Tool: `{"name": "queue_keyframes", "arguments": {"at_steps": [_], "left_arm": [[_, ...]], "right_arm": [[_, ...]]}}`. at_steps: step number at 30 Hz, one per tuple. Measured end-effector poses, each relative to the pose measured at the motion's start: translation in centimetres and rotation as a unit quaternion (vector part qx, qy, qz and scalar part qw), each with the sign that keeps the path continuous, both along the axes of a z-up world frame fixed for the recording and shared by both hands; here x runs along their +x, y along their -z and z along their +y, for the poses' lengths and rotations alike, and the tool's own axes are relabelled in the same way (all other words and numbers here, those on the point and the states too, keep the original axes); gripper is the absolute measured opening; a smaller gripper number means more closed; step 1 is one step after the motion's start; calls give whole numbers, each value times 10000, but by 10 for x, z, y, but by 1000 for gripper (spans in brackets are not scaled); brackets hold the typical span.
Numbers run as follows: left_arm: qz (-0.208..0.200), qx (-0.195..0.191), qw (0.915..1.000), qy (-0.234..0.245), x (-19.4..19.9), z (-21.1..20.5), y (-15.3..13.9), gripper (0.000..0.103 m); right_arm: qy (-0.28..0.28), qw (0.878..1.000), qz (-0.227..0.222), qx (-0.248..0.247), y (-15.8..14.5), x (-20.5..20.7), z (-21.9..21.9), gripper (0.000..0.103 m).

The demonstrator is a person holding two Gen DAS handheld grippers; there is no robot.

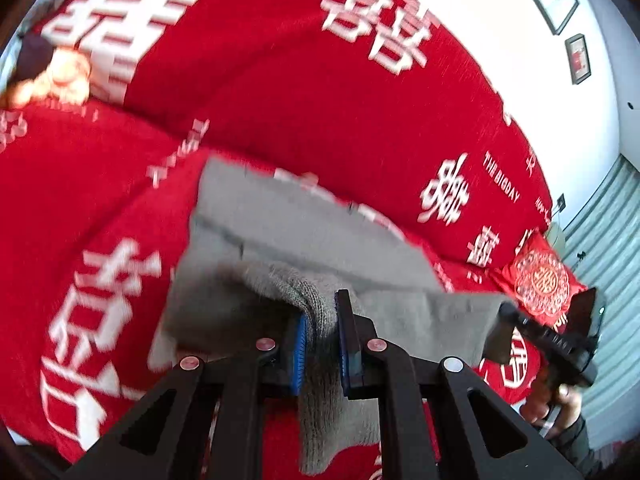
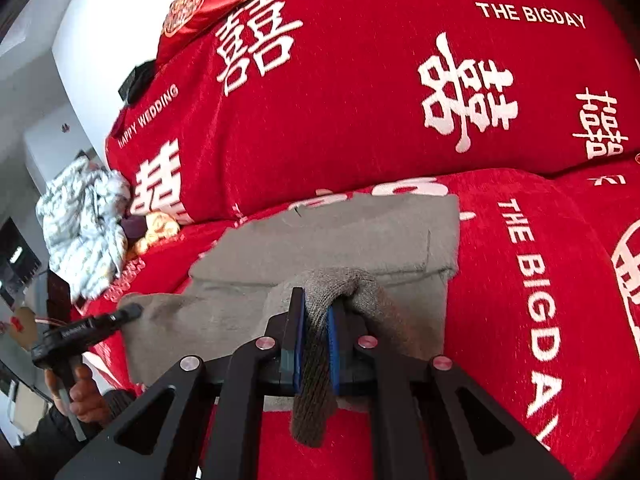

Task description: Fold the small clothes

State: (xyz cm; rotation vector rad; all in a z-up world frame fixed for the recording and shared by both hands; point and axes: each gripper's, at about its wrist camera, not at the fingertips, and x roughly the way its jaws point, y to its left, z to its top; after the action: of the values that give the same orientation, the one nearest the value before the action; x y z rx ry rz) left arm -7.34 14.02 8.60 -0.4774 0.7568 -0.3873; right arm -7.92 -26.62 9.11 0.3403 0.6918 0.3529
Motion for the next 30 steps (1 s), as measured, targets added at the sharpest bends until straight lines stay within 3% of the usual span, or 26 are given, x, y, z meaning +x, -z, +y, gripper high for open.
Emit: {"name": "queue_keyframes", "arguments": {"at_steps": [4, 11, 30], "left_arm": [[-194, 101, 9997, -58, 15, 4, -23, 14], [-70, 97, 9997, -199, 52, 4, -35, 14], [354, 451, 9982, -155, 140, -15, -28, 14]], "right_arm": [[109, 9996, -52, 253, -9, 7, -6, 11], [239, 9991, -120, 320, -23, 22, -10, 11], [560, 9979, 135, 288, -30, 101, -18, 11]]}}
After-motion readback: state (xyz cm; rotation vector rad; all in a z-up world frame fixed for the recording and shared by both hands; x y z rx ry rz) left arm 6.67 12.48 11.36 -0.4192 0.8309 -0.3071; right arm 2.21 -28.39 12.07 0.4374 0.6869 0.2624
